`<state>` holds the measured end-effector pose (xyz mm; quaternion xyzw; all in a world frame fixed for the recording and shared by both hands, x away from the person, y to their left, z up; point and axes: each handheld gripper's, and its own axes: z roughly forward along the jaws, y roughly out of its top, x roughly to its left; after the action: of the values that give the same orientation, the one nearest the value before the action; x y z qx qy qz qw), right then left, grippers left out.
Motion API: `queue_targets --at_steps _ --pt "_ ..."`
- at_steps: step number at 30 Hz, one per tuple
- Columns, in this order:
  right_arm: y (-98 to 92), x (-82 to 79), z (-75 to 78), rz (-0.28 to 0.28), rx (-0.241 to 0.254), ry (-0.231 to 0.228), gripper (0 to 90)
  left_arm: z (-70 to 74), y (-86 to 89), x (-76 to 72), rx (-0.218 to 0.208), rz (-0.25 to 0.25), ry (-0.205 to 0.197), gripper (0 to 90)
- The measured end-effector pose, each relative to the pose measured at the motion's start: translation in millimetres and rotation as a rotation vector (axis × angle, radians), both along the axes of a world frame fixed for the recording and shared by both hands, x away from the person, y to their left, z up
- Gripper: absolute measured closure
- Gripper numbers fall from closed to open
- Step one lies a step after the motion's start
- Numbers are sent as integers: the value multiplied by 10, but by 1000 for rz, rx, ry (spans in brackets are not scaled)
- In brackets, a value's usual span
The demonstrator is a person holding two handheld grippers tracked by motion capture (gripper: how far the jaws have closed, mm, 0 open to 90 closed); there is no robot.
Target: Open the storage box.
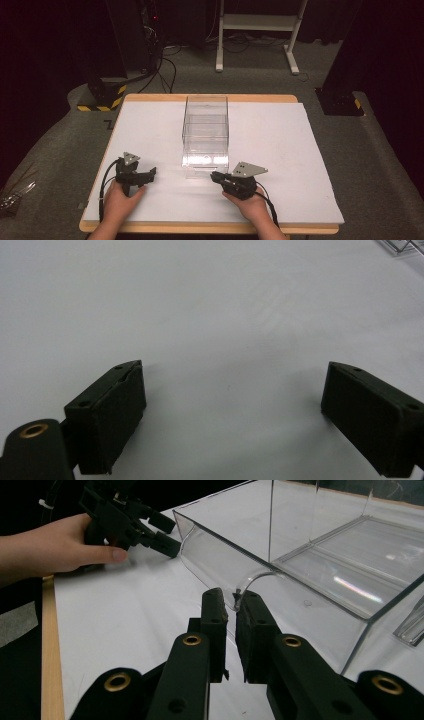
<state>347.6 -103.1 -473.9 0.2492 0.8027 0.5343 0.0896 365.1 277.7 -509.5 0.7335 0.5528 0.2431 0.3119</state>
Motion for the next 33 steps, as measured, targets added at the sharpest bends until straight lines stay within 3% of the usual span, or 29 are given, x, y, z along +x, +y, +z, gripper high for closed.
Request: queue_targets --at_steps 8,22,33 --pt "-20 -84 12 15 -9 3 831 0 0 0 0 0 0 111" --pt "-37 -165 -33 31 26 -4 833 0 0 -1 0 0 -1 111" --pt "-46 -204 -20 45 4 -24 833 -1 0 -1 0 0 -1 111"
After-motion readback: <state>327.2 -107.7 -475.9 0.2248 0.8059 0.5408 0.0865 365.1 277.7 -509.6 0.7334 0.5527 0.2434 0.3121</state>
